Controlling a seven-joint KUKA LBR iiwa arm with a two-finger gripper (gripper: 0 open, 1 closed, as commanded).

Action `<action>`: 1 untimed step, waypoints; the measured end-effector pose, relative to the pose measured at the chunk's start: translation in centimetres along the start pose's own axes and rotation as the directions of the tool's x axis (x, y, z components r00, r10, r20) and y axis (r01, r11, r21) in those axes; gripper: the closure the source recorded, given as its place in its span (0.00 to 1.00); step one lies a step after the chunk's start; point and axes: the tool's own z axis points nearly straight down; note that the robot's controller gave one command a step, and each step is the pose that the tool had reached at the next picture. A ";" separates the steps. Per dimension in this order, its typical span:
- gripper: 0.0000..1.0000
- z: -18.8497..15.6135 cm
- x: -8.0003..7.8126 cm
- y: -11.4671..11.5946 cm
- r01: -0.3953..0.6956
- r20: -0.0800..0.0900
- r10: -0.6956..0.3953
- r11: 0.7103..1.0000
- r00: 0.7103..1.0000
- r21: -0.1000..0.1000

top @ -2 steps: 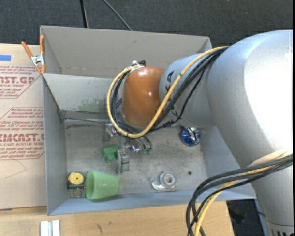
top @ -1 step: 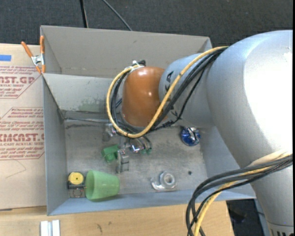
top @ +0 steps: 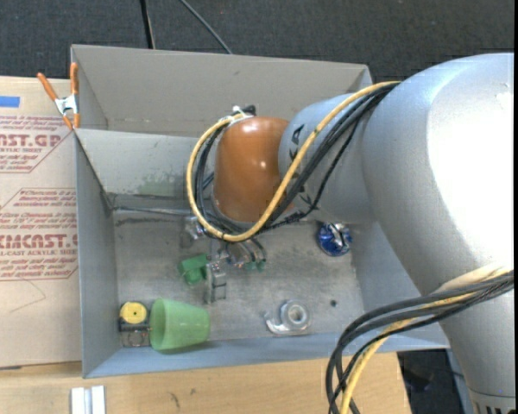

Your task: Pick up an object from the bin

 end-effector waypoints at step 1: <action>0.00 0.0 0.0 0.0 -0.001 0.000 0.001 1.000 1.000 0.000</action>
Offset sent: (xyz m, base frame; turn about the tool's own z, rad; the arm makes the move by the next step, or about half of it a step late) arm 0.0000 0.0000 0.0000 0.0000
